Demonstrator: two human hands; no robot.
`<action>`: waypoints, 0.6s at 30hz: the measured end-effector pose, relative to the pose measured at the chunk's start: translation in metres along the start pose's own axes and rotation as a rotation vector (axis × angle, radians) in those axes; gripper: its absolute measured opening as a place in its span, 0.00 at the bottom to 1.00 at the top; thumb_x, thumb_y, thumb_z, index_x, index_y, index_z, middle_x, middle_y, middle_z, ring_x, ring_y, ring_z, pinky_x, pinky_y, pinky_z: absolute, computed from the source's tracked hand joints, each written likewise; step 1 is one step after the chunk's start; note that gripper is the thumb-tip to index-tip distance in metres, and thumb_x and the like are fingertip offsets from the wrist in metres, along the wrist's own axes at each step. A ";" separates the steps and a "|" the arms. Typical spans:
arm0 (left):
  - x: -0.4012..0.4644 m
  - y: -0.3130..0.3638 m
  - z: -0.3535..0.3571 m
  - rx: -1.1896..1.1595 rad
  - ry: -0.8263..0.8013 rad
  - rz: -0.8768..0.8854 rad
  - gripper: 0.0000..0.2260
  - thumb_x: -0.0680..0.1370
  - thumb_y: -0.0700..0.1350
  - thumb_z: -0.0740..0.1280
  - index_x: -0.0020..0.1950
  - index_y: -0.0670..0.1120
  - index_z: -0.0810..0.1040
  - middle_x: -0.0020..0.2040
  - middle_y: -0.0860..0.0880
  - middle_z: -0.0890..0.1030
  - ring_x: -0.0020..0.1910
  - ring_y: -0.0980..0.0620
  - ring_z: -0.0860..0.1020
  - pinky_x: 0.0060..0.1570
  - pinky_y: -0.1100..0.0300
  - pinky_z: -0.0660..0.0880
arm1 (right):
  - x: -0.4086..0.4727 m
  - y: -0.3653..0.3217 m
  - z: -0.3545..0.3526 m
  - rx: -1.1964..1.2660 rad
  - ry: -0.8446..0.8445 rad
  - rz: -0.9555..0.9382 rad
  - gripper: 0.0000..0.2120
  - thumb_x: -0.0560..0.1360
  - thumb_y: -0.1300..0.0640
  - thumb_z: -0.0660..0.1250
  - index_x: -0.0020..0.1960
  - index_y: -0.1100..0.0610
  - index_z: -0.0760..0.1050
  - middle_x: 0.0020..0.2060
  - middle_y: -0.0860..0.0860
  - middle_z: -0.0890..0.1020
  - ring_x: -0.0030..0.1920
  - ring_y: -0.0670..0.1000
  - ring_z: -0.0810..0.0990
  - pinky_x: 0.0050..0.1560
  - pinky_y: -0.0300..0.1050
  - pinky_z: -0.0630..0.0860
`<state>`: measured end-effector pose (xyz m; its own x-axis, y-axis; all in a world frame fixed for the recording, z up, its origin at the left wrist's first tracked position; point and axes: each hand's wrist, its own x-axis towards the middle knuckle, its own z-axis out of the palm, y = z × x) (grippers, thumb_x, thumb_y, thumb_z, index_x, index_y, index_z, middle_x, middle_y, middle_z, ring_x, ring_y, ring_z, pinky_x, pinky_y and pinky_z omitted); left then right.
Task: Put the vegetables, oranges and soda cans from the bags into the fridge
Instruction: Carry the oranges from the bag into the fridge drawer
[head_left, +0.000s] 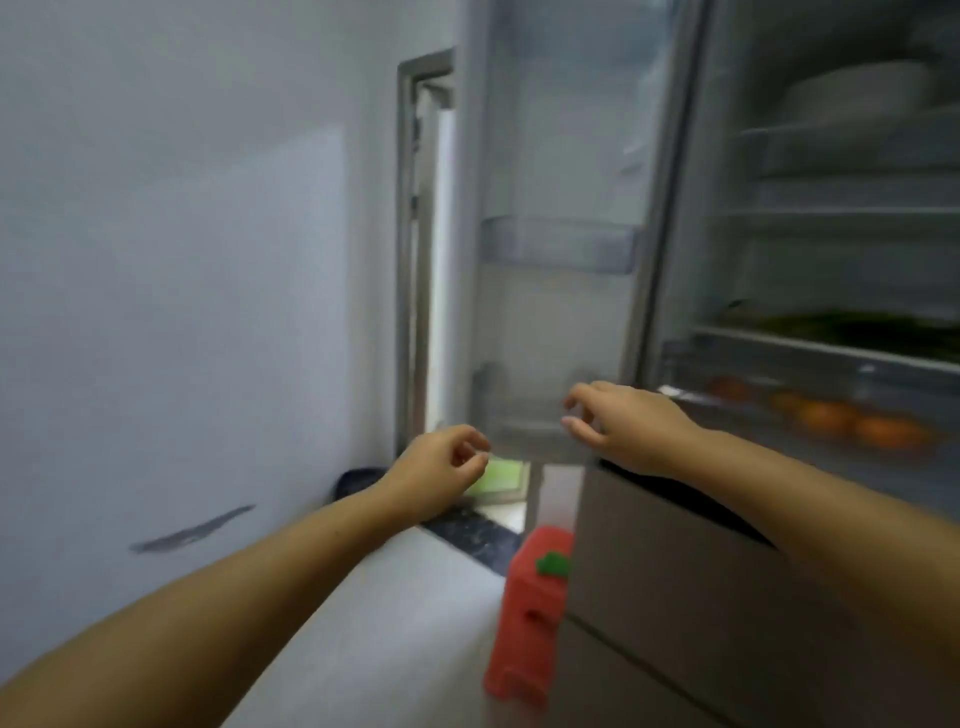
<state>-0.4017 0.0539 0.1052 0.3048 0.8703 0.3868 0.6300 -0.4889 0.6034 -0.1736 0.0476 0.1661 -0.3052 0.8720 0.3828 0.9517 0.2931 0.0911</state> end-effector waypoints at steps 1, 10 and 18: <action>-0.028 -0.026 -0.016 0.027 0.011 -0.063 0.07 0.77 0.44 0.64 0.54 0.47 0.79 0.43 0.54 0.79 0.43 0.55 0.77 0.44 0.66 0.69 | 0.002 -0.035 0.017 0.053 -0.011 -0.013 0.16 0.79 0.43 0.56 0.62 0.50 0.69 0.57 0.50 0.77 0.57 0.55 0.77 0.52 0.48 0.72; -0.222 -0.231 -0.150 0.298 0.071 -0.524 0.09 0.78 0.45 0.60 0.54 0.45 0.78 0.50 0.48 0.80 0.46 0.51 0.77 0.47 0.57 0.74 | 0.026 -0.345 0.172 0.394 -0.174 -0.267 0.16 0.79 0.46 0.57 0.62 0.52 0.70 0.56 0.51 0.78 0.53 0.56 0.78 0.50 0.48 0.72; -0.315 -0.382 -0.176 0.200 0.116 -0.901 0.10 0.77 0.44 0.61 0.55 0.45 0.78 0.51 0.46 0.80 0.49 0.47 0.78 0.51 0.56 0.75 | 0.062 -0.505 0.300 0.447 -0.520 -0.395 0.17 0.80 0.46 0.54 0.65 0.52 0.68 0.57 0.49 0.78 0.50 0.49 0.78 0.46 0.40 0.72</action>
<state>-0.8641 -0.0441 -0.1249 -0.4261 0.8997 -0.0952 0.7090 0.3975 0.5825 -0.6829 0.0714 -0.1317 -0.6991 0.7094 -0.0897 0.6998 0.6530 -0.2895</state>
